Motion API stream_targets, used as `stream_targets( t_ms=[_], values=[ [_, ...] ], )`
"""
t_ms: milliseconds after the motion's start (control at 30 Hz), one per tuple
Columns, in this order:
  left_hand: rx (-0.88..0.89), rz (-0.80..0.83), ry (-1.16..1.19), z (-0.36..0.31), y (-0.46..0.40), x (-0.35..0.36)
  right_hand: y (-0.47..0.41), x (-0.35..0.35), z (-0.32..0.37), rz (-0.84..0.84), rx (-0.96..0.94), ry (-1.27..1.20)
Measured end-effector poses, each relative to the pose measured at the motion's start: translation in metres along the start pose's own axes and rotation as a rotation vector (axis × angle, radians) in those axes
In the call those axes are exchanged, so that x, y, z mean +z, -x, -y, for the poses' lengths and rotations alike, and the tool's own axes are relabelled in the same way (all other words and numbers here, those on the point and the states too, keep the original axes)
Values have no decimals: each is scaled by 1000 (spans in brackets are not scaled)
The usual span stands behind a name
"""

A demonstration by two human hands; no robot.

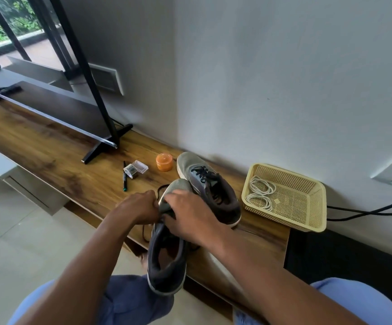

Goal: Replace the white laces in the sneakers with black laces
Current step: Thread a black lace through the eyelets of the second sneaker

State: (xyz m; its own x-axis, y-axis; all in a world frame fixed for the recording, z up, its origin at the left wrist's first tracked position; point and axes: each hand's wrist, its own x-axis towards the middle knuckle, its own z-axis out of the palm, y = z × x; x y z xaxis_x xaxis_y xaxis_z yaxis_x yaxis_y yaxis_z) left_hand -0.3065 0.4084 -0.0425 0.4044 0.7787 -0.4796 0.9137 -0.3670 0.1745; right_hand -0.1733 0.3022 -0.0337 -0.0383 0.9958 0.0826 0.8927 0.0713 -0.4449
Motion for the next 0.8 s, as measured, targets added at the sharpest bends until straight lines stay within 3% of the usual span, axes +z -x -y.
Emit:
stream_targets(
  t_ms=[200,467,533,600,667,733,800],
  values=[
    [190,-243,624,-8,7,-19,-2,11,-11,6,105,-205],
    [476,-434,1271,-21,23,-36,-8,-1,-26,-220,363,-399],
    [501,-403,1495,-14,24,-38,-9,-3,-29,-256,450,-335],
    [499,-327,1607,-13,24,-39,-6,-5,-23,-414,476,-312],
    [482,-242,1633,-19,24,-37,-3,-3,-16,-593,337,-299],
    [478,-156,1650,-25,23,-35,-4,-2,-7,-611,189,-337],
    [492,-119,1666,-29,21,-34,-4,-2,0,-515,162,-416]
  ],
)
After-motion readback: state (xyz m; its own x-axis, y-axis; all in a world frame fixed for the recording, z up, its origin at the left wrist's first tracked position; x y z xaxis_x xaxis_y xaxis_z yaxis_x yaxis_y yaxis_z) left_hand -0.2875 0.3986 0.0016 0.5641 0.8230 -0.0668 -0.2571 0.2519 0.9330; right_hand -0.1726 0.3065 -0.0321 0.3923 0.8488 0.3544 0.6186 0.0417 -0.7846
